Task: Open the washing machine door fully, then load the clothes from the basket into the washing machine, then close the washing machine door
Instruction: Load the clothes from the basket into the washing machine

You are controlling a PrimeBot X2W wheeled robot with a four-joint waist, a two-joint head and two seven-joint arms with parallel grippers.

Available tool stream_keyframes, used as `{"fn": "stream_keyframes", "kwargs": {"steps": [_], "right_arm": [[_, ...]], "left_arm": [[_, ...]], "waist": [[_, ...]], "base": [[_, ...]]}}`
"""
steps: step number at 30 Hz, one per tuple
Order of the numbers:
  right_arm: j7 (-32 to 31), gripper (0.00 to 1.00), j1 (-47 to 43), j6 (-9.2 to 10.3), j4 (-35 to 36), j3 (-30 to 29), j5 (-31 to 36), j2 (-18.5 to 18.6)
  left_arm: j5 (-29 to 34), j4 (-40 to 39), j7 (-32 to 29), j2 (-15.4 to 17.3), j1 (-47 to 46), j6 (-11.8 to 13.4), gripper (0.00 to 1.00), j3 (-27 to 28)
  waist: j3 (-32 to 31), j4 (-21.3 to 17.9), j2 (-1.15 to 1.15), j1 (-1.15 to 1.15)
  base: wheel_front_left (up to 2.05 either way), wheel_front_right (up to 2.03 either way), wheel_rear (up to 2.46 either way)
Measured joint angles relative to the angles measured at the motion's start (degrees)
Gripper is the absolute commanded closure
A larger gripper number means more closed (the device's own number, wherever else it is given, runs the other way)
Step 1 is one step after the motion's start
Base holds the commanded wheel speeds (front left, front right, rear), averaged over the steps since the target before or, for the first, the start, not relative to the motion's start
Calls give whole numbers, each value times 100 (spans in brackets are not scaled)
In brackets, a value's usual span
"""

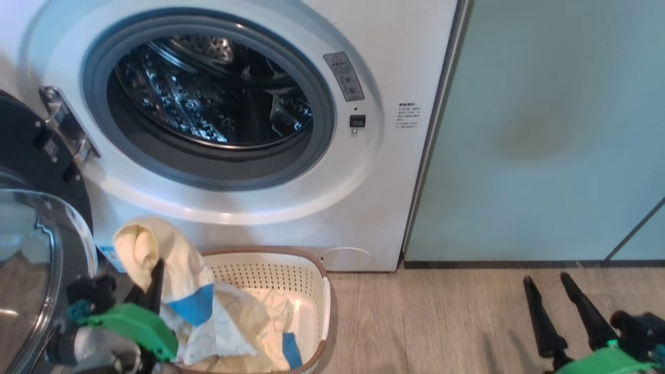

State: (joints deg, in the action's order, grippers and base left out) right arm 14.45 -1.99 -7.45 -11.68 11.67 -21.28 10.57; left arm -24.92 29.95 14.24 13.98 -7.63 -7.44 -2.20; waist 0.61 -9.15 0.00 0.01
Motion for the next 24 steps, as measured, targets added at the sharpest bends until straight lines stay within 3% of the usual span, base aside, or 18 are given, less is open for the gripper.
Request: {"fn": "stream_keyframes", "kwargs": {"steps": [6, 24], "right_arm": [[0, 0, -249, 0, 23, -65, 2, 0], [0, 0, -247, 0, 26, -69, 18, -44]], "left_arm": [[125, -589, 5, 5, 489, 1, 100, 152], [234, -1501, -144, -34, 676, 143, 100, -8]], "waist": [[-103, 18, 0, 0], [-127, 106, 0, 0]], "base": [[0, 0, 0], [0, 0, 0]]}}
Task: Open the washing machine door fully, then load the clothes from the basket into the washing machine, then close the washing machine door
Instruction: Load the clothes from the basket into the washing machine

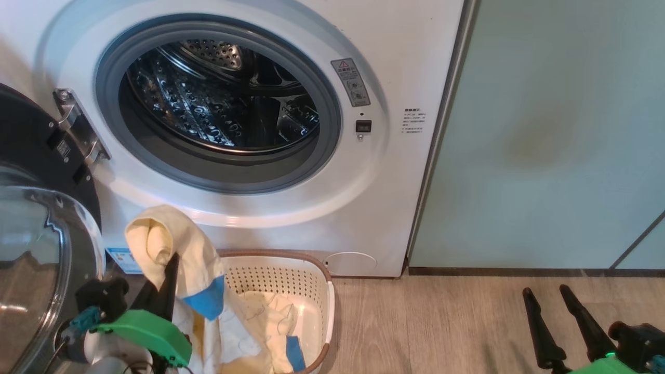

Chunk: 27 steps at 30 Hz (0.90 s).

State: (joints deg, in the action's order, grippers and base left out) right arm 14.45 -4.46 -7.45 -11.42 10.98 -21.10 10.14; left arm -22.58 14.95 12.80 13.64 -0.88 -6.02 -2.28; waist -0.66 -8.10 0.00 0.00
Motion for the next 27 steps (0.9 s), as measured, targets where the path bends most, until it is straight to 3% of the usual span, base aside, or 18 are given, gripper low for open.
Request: {"fn": "stream_keyframes", "kwargs": {"steps": [11, 15, 27], "right_arm": [[0, 0, 3, 0, -1, 41, 0, -1], [0, 0, 5, 0, -2, 65, -1, -1], [0, 0, 355, 0, 0, 201, -10, 2]], "left_arm": [[0, -292, -191, 3, 61, 144, 100, -37], [-25, -248, -531, 8, -22, 163, 100, -144], [-190, 334, -1441, 292, -1607, 55, 100, -289]], "waist": [[25, -39, 0, 0], [54, -74, 0, 0], [582, -334, 0, -1]], "base": [[0, 0, 0], [0, 0, 0], [0, 0, 0]]}}
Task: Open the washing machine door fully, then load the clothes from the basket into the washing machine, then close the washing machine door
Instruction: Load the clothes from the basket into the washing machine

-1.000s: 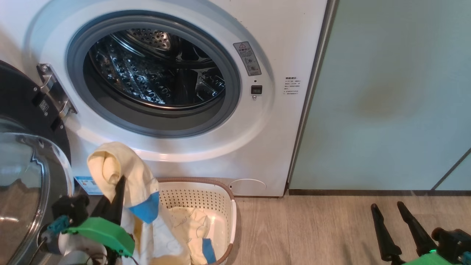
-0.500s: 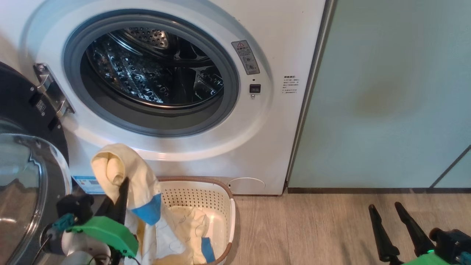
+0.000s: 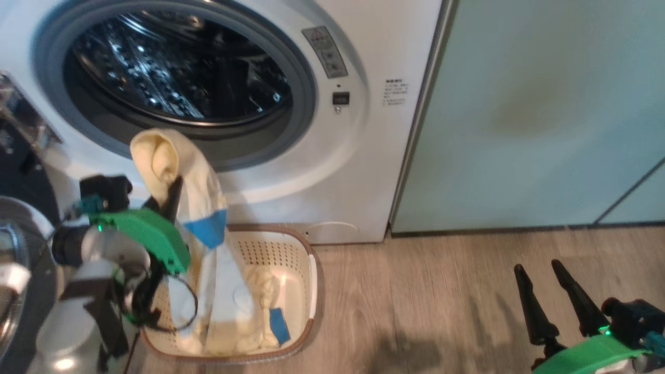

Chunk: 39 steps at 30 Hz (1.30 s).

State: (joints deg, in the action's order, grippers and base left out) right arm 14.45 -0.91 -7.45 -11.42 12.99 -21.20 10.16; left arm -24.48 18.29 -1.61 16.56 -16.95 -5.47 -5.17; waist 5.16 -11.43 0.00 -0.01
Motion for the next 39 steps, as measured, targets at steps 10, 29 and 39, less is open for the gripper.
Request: {"fn": "stream_keyframes", "kwargs": {"steps": [10, 29, 39], "right_arm": [[0, 0, 371, 0, 18, 38, 0, -7], [1, 0, 1369, 0, 188, 143, 0, -166], [1, 0, 1802, 0, 185, 286, 0, -286]], "left_arm": [[-88, 1135, -59, 108, -1529, -33, 100, -3], [270, 3023, 277, 498, -4481, -96, 100, -246], [391, 3698, 590, 795, -5434, -100, 100, -386]], "waist": [[700, -305, 0, 0], [2274, -883, 0, 0], [2847, -1107, 0, 1]], "base": [[0, 0, 0], [0, 0, 0], [0, 0, 0]]}}
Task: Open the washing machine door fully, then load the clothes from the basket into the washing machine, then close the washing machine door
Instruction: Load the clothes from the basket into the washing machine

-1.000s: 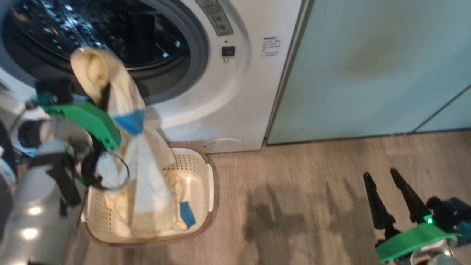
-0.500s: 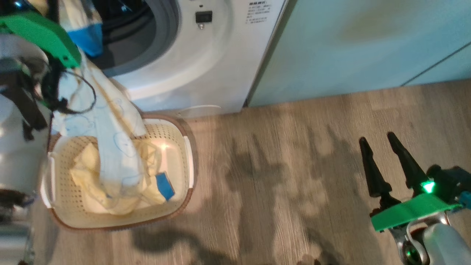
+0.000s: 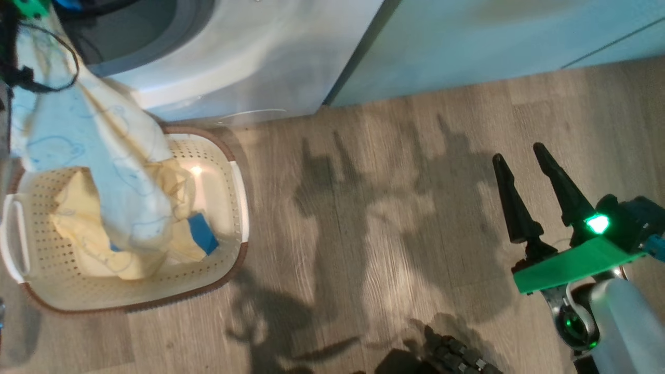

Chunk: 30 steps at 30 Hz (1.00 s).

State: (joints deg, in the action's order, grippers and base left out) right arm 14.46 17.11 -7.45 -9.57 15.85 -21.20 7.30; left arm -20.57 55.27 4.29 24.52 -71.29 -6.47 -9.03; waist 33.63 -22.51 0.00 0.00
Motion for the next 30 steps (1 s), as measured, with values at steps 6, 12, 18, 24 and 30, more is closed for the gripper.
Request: {"fn": "stream_keyframes", "kwargs": {"steps": [6, 12, 18, 24, 30], "right_arm": [[0, 0, 30, 0, -4, 77, 0, -42], [0, 0, 204, 0, -4, 79, 0, -65], [0, 0, 307, 0, -1, 100, 0, -69], [0, 0, 325, 0, 0, 136, 0, -82], [0, 0, 344, 0, -4, 124, 0, -87]], "left_arm": [[37, 387, 356, 135, -553, 16, 100, 14], [42, 686, 751, 160, -1146, 167, 100, 119], [82, 743, 959, 159, -1473, 207, 100, 153], [91, 89, 1009, 255, -1479, 282, 100, 425], [163, -635, 1017, 301, -1479, 328, 100, 931]], "waist": [[233, -183, 0, 0], [480, -281, 0, 0], [616, -329, 0, 0], [729, -383, 0, 0], [828, -438, 0, 0]], "base": [[0, 0, 0], [0, 0, 0], [0, 0, 0], [0, 0, 0], [0, 0, 0]]}}
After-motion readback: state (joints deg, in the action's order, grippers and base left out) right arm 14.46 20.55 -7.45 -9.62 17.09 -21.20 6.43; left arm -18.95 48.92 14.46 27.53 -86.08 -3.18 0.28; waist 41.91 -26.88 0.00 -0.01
